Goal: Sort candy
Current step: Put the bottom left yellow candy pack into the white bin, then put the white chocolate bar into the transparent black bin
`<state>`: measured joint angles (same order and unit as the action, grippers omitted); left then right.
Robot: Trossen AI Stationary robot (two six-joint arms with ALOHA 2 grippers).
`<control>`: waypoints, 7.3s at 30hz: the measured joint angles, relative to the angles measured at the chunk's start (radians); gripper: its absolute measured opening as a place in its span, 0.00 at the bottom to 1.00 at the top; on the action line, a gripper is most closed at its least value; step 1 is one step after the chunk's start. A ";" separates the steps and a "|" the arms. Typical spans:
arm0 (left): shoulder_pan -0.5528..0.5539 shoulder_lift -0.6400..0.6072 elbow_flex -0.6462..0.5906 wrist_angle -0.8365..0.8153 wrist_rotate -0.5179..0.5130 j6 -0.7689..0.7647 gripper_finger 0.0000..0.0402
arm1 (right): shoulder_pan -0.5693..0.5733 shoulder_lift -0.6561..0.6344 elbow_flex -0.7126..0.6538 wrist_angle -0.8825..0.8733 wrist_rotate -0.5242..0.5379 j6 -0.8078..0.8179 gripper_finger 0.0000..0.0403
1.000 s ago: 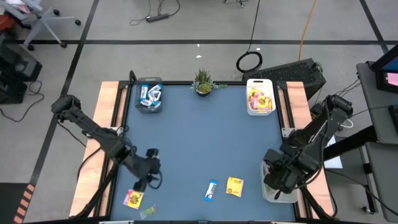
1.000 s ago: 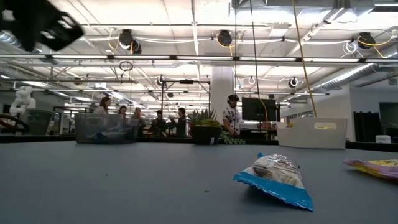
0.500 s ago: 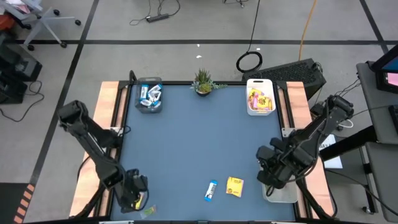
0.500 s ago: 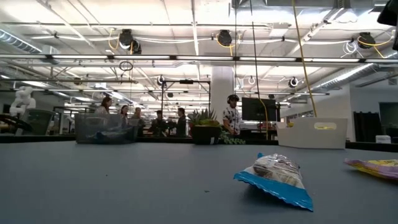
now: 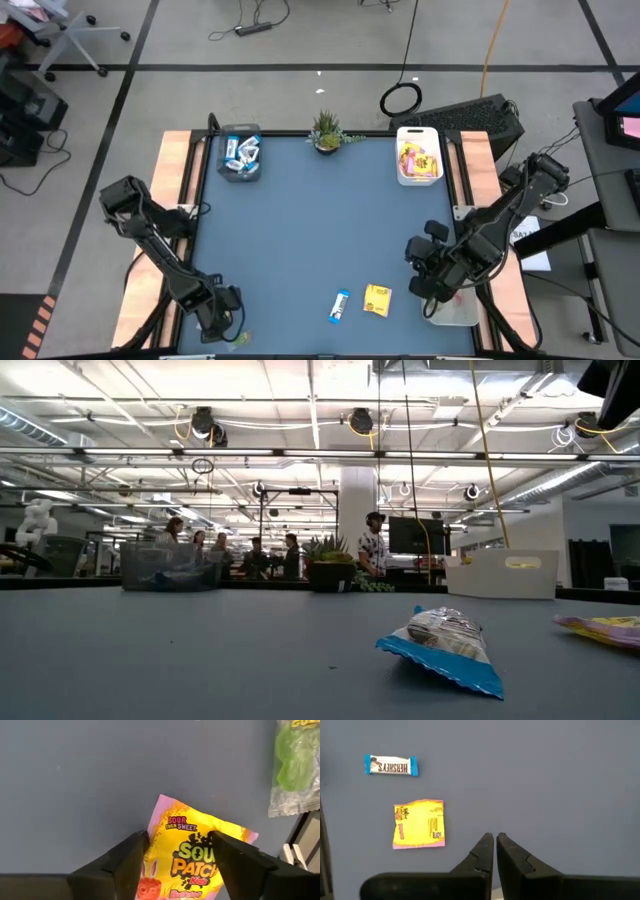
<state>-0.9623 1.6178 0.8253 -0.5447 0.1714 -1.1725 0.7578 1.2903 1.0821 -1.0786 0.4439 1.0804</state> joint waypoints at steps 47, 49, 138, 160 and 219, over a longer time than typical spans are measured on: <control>0.678 -0.077 -0.085 1.295 -0.599 0.927 0.01 | -0.178 0.283 -0.099 1.024 0.572 -0.681 0.50; 0.687 -0.066 -0.112 1.388 -0.590 0.927 0.01 | -0.195 0.294 -0.099 1.097 0.577 -0.735 0.53; 0.753 -0.130 -0.400 1.561 -0.534 1.126 0.55 | -1.432 0.122 -0.181 0.378 0.206 -0.831 0.34; 0.639 -0.130 -0.401 1.433 -0.508 1.212 0.16 | -0.589 0.029 -0.093 0.372 -0.157 -0.721 0.13; 0.613 -0.130 -0.461 1.483 -0.486 0.939 0.24 | -0.363 0.357 -0.090 1.096 0.111 -0.982 0.03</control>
<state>-0.3489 1.4883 0.3645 0.9383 -0.3149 -0.2337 0.3946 1.6470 0.9924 0.0170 0.5552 0.0984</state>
